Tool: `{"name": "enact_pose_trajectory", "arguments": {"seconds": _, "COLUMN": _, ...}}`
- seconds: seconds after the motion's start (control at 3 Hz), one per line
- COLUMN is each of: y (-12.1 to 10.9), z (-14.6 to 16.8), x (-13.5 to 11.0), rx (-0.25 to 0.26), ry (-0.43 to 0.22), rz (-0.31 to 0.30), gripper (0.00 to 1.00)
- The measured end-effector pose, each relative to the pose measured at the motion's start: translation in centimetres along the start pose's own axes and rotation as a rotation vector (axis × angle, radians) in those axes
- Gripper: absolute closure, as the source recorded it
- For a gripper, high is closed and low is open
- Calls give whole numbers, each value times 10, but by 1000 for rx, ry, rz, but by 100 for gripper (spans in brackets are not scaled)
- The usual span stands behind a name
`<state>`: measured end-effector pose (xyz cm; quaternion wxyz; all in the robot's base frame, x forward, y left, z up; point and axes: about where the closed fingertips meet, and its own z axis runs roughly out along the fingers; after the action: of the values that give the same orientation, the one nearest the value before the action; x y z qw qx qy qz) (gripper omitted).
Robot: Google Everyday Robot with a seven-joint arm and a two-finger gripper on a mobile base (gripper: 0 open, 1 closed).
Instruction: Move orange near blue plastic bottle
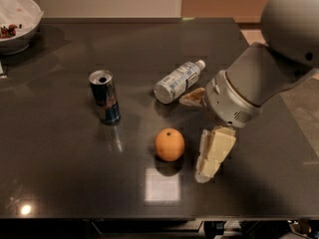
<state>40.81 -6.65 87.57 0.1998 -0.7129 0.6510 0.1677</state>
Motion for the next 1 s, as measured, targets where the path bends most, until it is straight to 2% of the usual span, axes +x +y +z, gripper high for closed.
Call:
{"name": "enact_pose_trajectory", "arguments": {"seconds": 0.67, "y": 0, "z": 38, "x": -10, "rx": -58, "ry": 5, "rz": -37, "gripper": 0}}
{"name": "enact_pose_trajectory", "arguments": {"seconds": 1.0, "y": -2, "z": 43, "x": -13, "rx": -60, "ry": -1, "rz": -34, "gripper": 18}}
